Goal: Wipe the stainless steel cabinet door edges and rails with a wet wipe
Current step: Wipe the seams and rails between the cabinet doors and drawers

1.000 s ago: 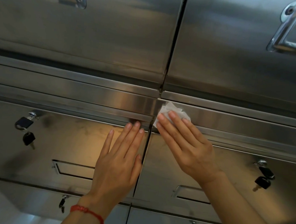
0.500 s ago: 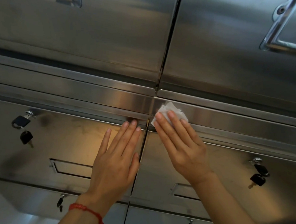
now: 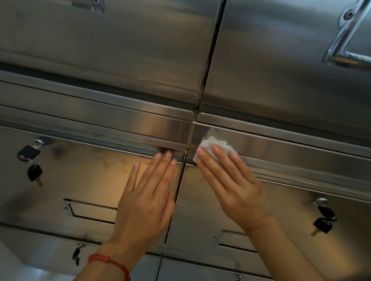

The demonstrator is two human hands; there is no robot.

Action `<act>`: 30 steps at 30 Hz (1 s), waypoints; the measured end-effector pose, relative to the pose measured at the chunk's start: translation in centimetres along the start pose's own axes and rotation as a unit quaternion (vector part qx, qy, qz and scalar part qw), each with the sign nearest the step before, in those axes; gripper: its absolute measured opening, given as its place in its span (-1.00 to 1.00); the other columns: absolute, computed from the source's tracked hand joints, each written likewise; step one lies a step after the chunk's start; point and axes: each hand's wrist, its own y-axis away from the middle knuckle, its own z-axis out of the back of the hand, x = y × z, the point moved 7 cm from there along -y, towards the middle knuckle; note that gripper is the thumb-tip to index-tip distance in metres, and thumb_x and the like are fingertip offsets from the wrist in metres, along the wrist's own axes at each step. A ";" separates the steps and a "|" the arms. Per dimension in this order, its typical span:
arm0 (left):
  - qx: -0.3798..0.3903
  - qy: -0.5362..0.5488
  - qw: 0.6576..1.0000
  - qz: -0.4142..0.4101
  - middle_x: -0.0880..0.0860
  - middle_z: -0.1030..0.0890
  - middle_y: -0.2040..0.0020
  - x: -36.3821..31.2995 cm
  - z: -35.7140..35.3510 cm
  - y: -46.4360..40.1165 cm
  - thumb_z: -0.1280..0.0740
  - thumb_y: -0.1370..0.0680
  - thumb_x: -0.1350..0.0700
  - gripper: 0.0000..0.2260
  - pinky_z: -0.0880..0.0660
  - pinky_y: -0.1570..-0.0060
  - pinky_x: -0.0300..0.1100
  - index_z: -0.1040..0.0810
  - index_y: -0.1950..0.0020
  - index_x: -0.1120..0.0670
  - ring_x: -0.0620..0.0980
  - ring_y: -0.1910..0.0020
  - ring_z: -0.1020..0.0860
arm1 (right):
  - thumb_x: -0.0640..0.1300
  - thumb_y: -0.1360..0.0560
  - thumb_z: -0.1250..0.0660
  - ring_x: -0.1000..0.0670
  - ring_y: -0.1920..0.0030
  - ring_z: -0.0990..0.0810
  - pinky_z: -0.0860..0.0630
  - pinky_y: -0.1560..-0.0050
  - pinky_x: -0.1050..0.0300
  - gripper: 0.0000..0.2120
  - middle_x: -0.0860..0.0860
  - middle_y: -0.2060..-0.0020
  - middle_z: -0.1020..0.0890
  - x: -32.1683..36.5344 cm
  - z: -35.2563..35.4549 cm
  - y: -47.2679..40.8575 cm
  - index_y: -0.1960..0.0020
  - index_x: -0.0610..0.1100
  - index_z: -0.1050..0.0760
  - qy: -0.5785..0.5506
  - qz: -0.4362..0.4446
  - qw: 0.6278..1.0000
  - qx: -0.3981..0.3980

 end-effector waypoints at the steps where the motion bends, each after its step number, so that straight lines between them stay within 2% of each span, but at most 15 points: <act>1: 0.000 -0.001 1.000 0.000 0.15 -0.36 -0.40 0.0 0.0 0.0 -0.12 -0.52 0.13 -0.57 -0.20 -0.33 0.14 -0.36 -0.38 0.22 0.03 -0.41 -0.26 | -0.27 -0.59 -0.08 -0.08 -0.38 -0.34 -0.28 -0.38 0.01 -0.63 -0.08 -0.36 -0.39 0.1 0.0 -0.2 -0.37 -0.19 -0.39 -0.003 0.000 1.000 -0.001; 5: -0.001 -0.003 1.000 0.003 0.15 -0.36 -0.40 -0.1 0.0 0.0 -0.13 -0.52 0.13 -0.57 -0.21 -0.32 0.15 -0.36 -0.38 0.23 0.04 -0.41 -0.26 | -0.27 -0.61 0.01 -0.08 -0.37 -0.36 -0.30 -0.36 0.02 -0.62 -0.09 -0.35 -0.42 0.6 -0.2 -1.1 -0.37 -0.21 -0.39 -0.030 0.003 1.000 -0.006; 11: 0.002 -0.008 1.000 0.001 0.15 -0.36 -0.40 -0.1 0.1 0.0 -0.12 -0.52 0.12 -0.57 -0.20 -0.33 0.13 -0.36 -0.38 0.22 0.06 -0.40 -0.30 | -0.27 -0.57 -0.09 -0.07 -0.37 -0.37 -0.33 -0.34 0.03 -0.62 -0.09 -0.36 -0.40 0.5 -0.2 -0.1 -0.37 -0.20 -0.39 -0.015 0.028 0.999 0.004; 16: 0.000 -0.002 1.000 0.003 0.16 -0.36 -0.39 -0.1 0.0 0.0 -0.12 -0.52 0.13 -0.57 -0.20 -0.32 0.14 -0.36 -0.37 0.23 0.04 -0.40 -0.26 | -0.25 -0.61 -0.01 -0.06 -0.38 -0.37 -0.36 -0.34 0.05 -0.62 -0.10 -0.36 -0.42 0.8 -0.6 -0.9 -0.39 -0.21 -0.37 -0.035 0.046 0.998 0.000; 30: 0.017 0.001 1.000 0.006 0.15 -0.35 -0.40 0.0 -0.1 -0.1 -0.10 -0.52 0.12 -0.56 -0.17 -0.35 0.11 -0.35 -0.38 0.22 0.03 -0.41 -0.24 | -0.24 -0.62 -0.02 -0.06 -0.35 -0.40 -0.43 -0.29 0.03 -0.64 -0.11 -0.33 -0.45 0.7 0.1 -1.2 -0.35 -0.19 -0.42 -0.065 0.056 0.996 0.009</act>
